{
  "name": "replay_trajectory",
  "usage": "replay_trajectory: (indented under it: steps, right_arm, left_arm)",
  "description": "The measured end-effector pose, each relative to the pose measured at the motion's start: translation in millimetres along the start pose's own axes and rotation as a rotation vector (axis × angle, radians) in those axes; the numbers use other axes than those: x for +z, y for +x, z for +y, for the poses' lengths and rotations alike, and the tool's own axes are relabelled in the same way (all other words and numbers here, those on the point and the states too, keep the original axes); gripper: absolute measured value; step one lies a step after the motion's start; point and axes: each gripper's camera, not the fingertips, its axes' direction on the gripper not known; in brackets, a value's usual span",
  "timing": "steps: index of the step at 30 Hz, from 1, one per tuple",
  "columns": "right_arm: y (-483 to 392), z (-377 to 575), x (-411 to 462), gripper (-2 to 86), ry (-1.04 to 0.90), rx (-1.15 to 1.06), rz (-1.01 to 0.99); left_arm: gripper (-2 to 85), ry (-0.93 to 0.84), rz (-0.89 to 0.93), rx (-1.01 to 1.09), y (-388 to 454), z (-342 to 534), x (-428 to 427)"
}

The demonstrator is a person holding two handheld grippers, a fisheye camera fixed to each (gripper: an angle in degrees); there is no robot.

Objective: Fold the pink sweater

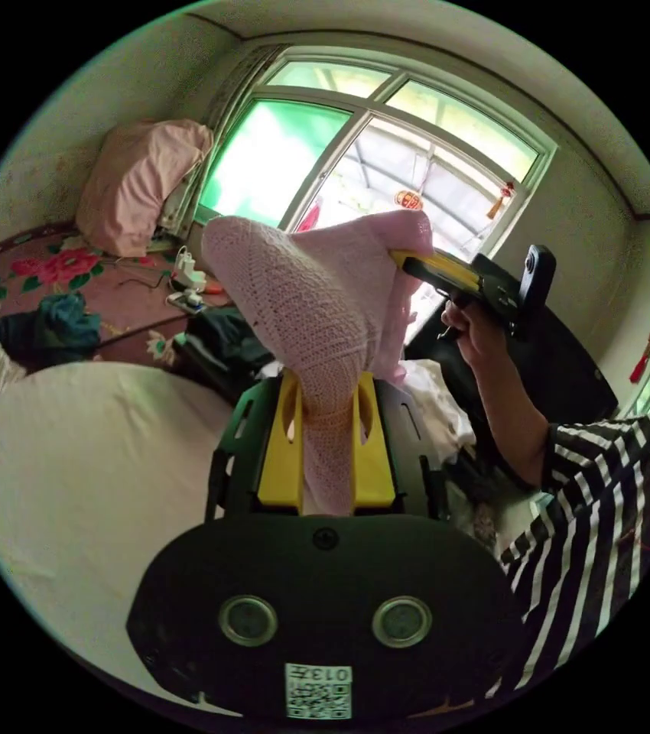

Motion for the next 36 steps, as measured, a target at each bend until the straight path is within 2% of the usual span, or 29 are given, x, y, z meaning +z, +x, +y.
replay_trajectory:
  steps: [5, 8, 16, 20, 22, 28, 33, 36]
  right_arm:
    - [108.3, -26.5, 88.8, 6.3, -0.083, -0.081, 0.048]
    - [149.4, -29.1, 157.0, 6.4, -0.137, -0.074, 0.003]
    - [173.4, 3.2, 337.1, 6.9, -0.283, 0.028, -0.186]
    - [150.8, 24.4, 402.6, 7.2, -0.417, -0.078, -0.184]
    - [142.2, 34.5, 419.6, 7.1, -0.447, -0.123, -0.197]
    - [138.7, 43.8, 417.0, 9.5, -0.375, -0.153, -0.096]
    - [192.9, 25.1, 382.9, 13.6, -0.345, 0.022, -0.134]
    - [229.6, 16.3, 341.2, 11.2, -0.297, 0.096, -0.110]
  left_arm:
    - [9.9, 0.001, 0.048, -0.053, -8.8, -97.7, 90.9]
    - [10.0, -0.040, -0.030, -0.087, -23.6, -136.8, 148.5]
    - [10.7, -0.234, -0.393, -0.140, -59.4, -177.6, 257.1]
    - [11.1, -0.293, -0.468, -0.163, -64.9, -179.9, 289.5]
    - [11.3, -0.274, -0.470, -0.183, -62.3, -181.1, 296.7]
    - [12.1, -0.231, -0.516, -0.169, -31.6, -186.2, 311.7]
    - [16.8, -0.187, -0.415, -0.289, -22.3, -193.2, 284.4]
    - [16.8, -0.059, -0.546, -0.289, 4.8, -191.0, 244.9]
